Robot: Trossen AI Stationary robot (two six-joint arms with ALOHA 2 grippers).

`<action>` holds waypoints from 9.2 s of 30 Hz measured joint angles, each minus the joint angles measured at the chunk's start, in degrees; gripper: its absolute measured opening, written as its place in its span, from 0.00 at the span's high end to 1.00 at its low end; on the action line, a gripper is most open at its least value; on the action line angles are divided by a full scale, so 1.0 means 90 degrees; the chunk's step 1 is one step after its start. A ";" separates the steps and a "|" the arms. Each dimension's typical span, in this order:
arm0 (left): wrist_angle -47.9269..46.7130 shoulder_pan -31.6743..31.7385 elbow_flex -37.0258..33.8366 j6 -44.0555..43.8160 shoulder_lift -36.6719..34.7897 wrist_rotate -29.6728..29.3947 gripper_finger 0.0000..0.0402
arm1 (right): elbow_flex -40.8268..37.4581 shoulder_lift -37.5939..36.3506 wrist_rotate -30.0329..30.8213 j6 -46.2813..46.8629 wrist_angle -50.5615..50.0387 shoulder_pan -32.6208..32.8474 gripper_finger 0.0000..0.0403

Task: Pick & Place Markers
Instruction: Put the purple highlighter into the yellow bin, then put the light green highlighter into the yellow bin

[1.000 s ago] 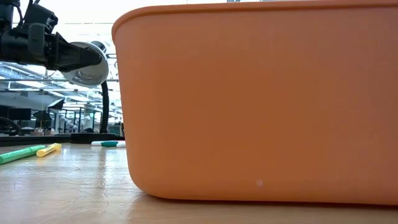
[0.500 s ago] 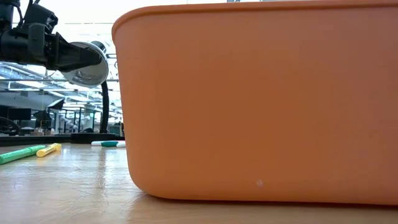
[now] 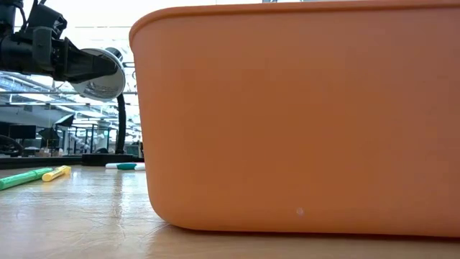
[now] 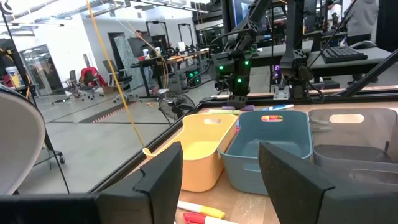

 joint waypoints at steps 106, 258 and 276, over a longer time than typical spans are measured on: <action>0.0000 0.0001 0.0000 0.0000 0.0000 0.0000 0.47 | 0.5006 0.0924 -0.2157 -0.7885 0.1767 0.2600 0.88; 0.0000 0.0000 0.0000 0.0000 0.0002 0.0000 0.47 | 0.0464 0.0165 -0.0622 -0.2526 0.1628 -0.0121 0.84; 0.0002 -0.0001 0.0000 -0.0002 0.0000 0.0000 0.47 | 0.0444 -0.0820 -0.0590 -0.3006 0.2229 -0.0070 0.85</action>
